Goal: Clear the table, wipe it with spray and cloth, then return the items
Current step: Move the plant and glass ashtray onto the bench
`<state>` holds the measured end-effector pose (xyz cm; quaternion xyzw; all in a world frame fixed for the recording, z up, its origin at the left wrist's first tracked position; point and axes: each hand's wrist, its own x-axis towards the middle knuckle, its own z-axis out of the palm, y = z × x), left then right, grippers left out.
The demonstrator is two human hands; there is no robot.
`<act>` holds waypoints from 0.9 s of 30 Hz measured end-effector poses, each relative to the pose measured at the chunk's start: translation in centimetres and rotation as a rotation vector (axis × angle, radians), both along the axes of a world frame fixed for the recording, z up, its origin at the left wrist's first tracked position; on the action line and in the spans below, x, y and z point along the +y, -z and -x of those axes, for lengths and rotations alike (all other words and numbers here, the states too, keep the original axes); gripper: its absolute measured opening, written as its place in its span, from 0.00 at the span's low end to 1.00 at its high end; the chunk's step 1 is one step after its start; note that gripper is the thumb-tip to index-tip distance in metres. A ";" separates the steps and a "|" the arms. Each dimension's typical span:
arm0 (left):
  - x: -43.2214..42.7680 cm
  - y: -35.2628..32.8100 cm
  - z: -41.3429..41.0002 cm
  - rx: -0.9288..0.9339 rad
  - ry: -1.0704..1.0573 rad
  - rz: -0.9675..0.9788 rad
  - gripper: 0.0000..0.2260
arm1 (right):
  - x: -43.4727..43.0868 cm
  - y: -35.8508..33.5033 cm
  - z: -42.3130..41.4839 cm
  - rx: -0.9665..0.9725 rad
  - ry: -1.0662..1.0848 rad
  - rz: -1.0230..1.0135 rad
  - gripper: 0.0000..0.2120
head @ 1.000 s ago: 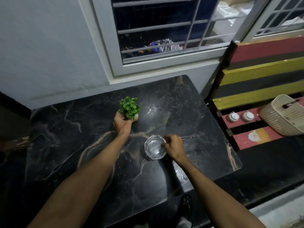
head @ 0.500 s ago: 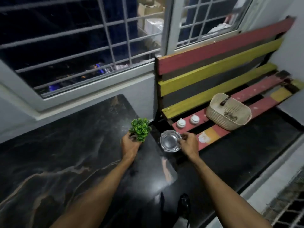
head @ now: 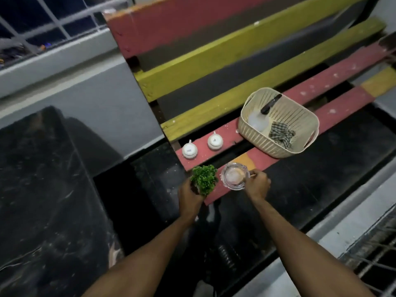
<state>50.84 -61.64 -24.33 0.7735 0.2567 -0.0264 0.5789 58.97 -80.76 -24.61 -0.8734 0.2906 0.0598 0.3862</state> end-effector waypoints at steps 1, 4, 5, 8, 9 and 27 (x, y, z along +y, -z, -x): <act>-0.8 1.6 -0.5 0.020 -0.005 0.019 0.25 | -0.4 1.8 -0.5 0.014 -0.003 0.001 0.01; -2.2 4.8 -1.6 0.070 -0.048 0.035 0.30 | -1.1 5.8 -1.6 0.024 -0.011 -0.014 0.05; -2.5 5.9 -1.8 0.080 -0.057 0.035 0.31 | -1.3 6.8 -1.9 0.021 -0.012 -0.021 0.05; -3.3 7.7 -2.3 0.088 -0.067 -0.008 0.29 | -1.5 9.0 -2.7 0.010 -0.014 -0.053 0.05; -3.6 8.2 -2.4 0.074 -0.068 -0.022 0.29 | -1.5 9.6 -2.9 0.007 -0.009 -0.062 0.05; -1.0 4.5 0.5 0.092 0.080 -0.117 0.40 | -2.1 4.0 -0.1 0.019 -0.103 0.023 0.17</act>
